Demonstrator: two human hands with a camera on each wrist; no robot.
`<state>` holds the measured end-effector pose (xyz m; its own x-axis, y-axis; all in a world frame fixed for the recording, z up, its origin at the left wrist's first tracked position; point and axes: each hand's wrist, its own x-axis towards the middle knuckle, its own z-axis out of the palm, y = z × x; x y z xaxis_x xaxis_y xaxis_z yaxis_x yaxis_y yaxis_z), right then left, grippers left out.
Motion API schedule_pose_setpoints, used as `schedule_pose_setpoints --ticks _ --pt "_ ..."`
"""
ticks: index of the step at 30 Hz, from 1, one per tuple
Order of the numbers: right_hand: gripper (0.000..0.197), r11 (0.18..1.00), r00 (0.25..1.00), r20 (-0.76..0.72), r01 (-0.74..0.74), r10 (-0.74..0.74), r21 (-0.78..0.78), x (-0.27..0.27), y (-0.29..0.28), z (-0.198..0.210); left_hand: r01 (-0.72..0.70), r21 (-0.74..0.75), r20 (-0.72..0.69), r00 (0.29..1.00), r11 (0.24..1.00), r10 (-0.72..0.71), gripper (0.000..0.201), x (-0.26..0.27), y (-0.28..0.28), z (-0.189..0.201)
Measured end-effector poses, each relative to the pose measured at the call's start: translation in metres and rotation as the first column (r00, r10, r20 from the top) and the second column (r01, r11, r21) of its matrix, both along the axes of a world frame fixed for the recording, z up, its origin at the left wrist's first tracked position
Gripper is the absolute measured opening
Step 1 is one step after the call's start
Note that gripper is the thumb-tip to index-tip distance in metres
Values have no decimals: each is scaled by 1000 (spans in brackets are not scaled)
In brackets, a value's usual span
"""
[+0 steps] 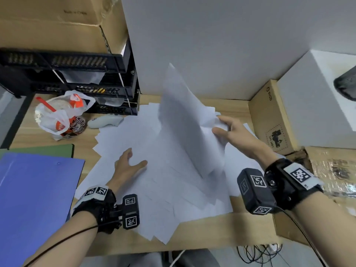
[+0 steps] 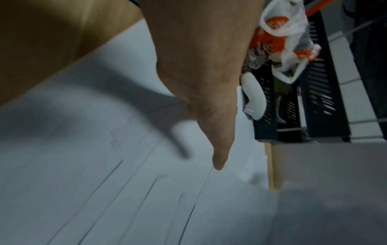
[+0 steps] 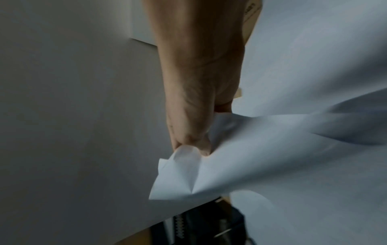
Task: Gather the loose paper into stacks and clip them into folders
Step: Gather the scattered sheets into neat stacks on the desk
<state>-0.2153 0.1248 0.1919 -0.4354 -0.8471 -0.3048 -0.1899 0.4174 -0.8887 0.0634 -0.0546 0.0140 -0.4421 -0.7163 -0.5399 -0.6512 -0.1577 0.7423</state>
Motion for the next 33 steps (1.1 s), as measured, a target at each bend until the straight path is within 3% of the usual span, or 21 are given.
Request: schedule_pose_setpoints --ticks 4,7,9,11,15,17,19,20,22,25,30,33 --pt "22 989 1000 1 25 -25 -145 11 2 36 74 80 -131 989 994 -63 111 -22 -9 16" --pt "24 916 961 189 252 -200 -312 14 5 48 69 265 -340 940 962 26 121 -34 -12 32" --pt "26 848 901 284 413 -327 -334 17 9 42 52 347 -430 896 936 109 116 -39 -12 44" --pt "29 801 837 310 533 -451 -274 17 17 22 12 405 -462 866 914 193 100 -41 -9 55" --pt "32 658 641 302 751 -705 -56 17 41 -46 -132 378 -402 868 916 291 34 -38 -5 72" --pt "24 577 534 274 809 -800 109 24 57 -82 -275 331 -334 860 903 385 32 -30 -7 65" --pt "22 531 482 228 799 -846 281 33 73 -119 -418 297 -263 828 858 495 37 -18 -9 50" --pt "23 525 492 187 771 -851 360 38 80 -135 -466 297 -217 817 834 534 40 -11 -10 41" --pt "23 547 584 95 675 -806 495 47 86 -153 -491 320 -92 835 811 542 43 4 -10 25" --pt "12 623 717 72 546 -693 561 61 86 -154 -456 372 24 875 808 483 48 20 -2 9" --pt "18 660 713 120 554 -691 507 61 77 -148 -238 343 75 971 908 226 57 23 26 26" --pt "16 679 668 242 531 -703 507 55 66 -150 -28 353 92 996 935 -5 30 25 30 32"
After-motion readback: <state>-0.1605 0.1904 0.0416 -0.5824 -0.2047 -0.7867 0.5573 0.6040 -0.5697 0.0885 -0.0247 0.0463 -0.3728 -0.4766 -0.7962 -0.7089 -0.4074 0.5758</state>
